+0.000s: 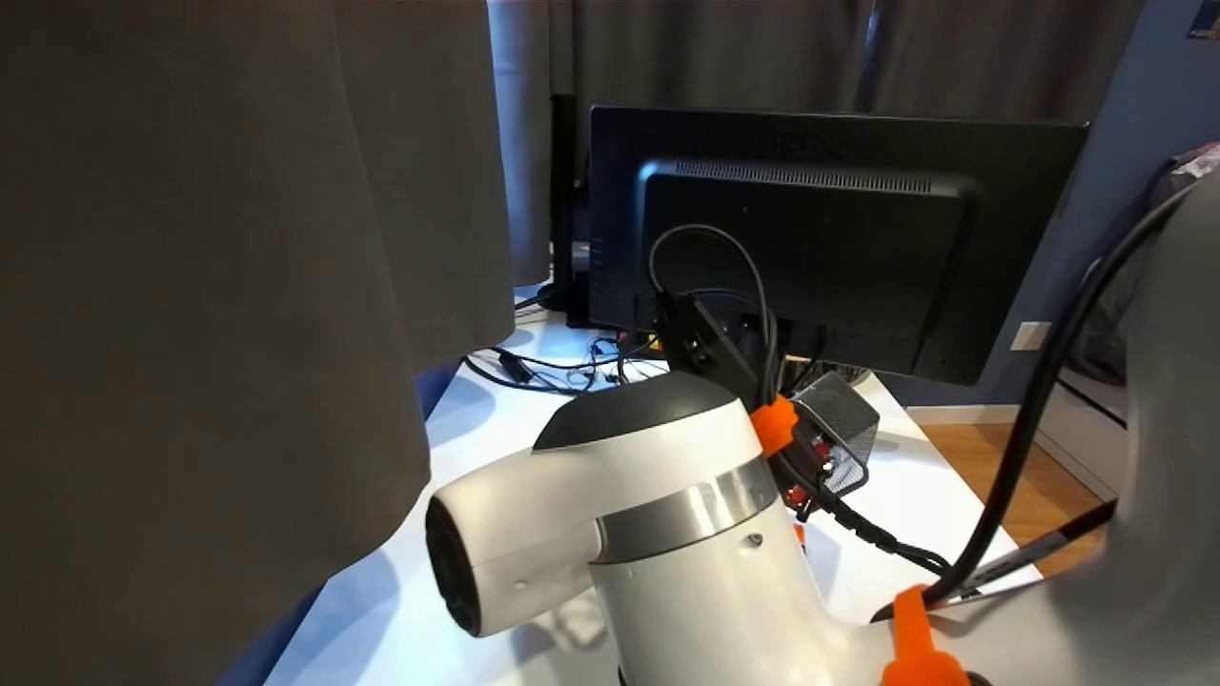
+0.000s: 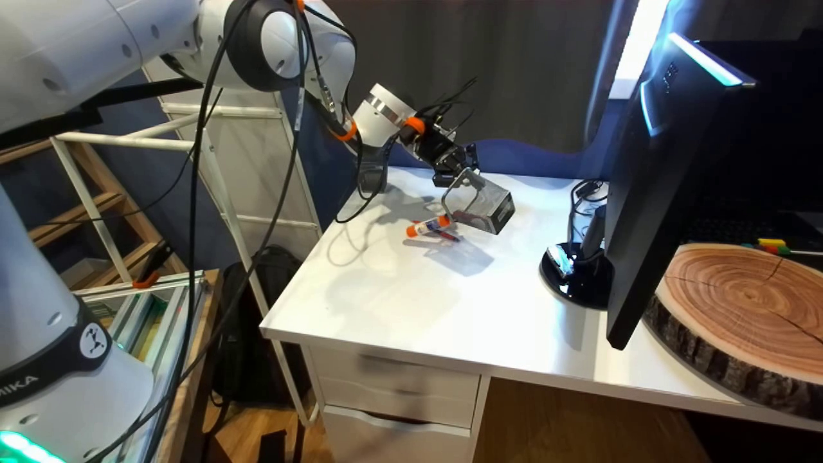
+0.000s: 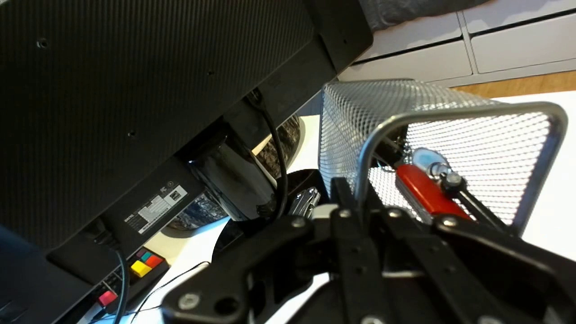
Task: Pick up the gray pen holder with items in it and pour out all the items it in onto the table, put the gray pen holder back on the table
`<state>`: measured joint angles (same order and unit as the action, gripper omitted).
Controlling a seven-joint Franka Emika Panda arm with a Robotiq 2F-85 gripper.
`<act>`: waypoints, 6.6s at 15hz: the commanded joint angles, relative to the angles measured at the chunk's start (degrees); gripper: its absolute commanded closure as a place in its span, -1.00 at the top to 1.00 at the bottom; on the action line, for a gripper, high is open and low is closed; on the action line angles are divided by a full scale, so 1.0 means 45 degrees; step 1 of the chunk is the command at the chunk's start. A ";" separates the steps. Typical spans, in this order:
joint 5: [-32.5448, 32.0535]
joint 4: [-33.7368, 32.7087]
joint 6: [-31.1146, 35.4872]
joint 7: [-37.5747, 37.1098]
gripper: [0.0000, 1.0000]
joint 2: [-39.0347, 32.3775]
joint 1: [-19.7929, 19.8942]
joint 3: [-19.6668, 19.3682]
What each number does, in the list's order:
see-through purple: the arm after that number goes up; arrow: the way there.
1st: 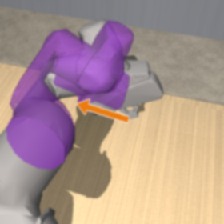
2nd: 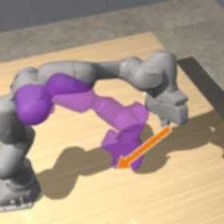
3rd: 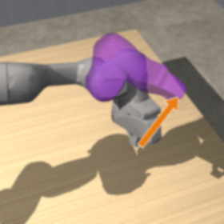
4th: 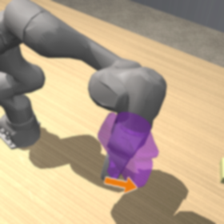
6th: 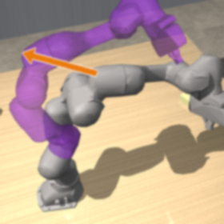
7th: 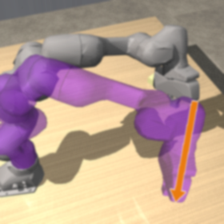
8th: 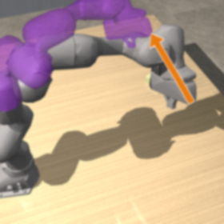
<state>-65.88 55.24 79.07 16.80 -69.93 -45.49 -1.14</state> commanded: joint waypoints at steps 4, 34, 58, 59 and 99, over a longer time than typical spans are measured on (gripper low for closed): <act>-0.0969 0.0715 -0.0373 0.1095 -0.97 0.0147 -0.0295 -0.0741; 0.4091 0.7354 0.6749 -0.7852 -0.97 0.7714 0.3264 0.1497; 0.6977 0.9655 1.4260 -1.2598 -0.97 0.8023 0.6108 0.2439; 0.7592 0.9731 1.4799 -1.2625 -0.97 0.7994 0.6120 0.2238; 1.2853 0.3074 1.2397 -2.1633 -0.97 0.3579 0.3437 -0.0575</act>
<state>-5.42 75.44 136.03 -76.74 -50.03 -27.44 -1.32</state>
